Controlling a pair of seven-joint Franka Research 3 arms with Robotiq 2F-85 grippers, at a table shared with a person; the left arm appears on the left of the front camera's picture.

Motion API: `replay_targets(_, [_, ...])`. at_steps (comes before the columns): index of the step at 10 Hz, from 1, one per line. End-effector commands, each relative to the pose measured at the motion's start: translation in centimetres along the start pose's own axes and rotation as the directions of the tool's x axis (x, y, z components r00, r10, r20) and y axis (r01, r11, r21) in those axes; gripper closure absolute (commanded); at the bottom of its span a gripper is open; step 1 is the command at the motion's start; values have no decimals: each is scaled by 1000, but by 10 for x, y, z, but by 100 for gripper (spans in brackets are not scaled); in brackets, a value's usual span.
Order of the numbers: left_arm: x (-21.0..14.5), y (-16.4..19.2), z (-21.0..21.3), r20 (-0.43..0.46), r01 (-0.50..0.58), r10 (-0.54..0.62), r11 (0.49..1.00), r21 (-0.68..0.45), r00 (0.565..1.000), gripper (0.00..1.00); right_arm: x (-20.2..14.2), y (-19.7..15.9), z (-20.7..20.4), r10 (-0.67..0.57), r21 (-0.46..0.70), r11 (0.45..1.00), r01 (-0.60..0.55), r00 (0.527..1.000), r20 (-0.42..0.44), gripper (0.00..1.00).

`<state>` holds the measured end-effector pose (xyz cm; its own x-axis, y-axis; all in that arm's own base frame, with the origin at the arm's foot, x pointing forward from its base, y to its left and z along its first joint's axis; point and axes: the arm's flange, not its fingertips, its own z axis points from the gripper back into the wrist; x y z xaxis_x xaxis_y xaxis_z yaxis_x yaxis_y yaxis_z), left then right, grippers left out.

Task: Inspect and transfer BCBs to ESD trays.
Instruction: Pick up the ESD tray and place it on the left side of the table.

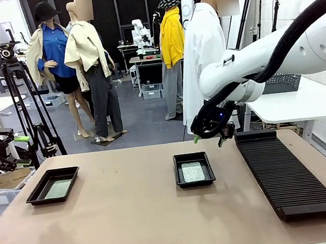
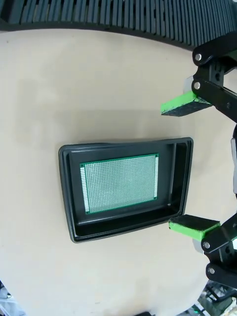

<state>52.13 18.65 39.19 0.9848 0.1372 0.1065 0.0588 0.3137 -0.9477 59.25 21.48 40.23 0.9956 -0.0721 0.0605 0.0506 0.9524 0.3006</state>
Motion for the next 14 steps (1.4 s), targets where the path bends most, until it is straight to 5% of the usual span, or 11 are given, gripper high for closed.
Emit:
replay_targets(1, [1,-3,0,9,-12,12,1000,10,1000,0,-1,0,2,5,5,1000,-5,1000,0,0])
replay_targets(9, [1,-3,0,9,-12,12,1000,10,1000,0,0,0,1,1,1,1000,-1,1000,2,0])
replay_targets(14, [1,-3,0,9,-12,12,1000,10,1000,0,11,-129,83,-86,378,920,106,994,-71,0])
